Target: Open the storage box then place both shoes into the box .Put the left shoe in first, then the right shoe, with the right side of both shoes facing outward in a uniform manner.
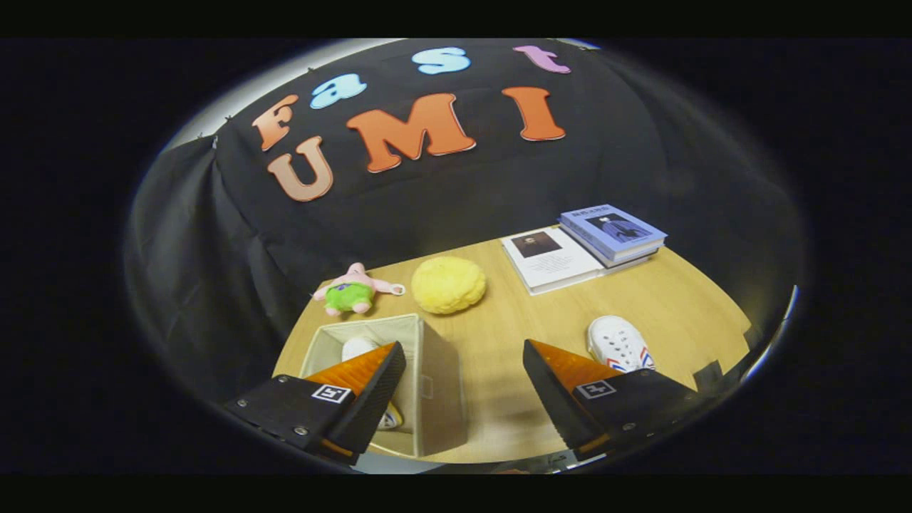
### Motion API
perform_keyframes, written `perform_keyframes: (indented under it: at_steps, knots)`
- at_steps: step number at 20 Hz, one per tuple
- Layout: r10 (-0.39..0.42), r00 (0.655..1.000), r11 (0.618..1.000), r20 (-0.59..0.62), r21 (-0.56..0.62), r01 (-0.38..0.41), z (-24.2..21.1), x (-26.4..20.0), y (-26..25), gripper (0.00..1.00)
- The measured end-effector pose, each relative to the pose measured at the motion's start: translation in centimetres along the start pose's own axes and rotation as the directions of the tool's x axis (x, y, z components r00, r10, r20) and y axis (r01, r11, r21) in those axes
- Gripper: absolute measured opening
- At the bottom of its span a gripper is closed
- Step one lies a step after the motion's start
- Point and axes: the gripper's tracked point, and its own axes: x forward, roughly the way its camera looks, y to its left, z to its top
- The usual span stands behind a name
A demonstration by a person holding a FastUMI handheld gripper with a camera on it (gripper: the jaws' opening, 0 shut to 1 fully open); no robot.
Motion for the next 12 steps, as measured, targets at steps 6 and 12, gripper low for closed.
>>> perform_keyframes:
  at_steps: [6,12]
  knots:
    - [-0.124,0.992,0.992,-0.019,0.035,0.125,-0.6,0.0,-9.4,0.99]
    - [-0.247,0.967,0.967,-0.067,0.050,0.251,-3.3,0.2,-18.4,0.99]
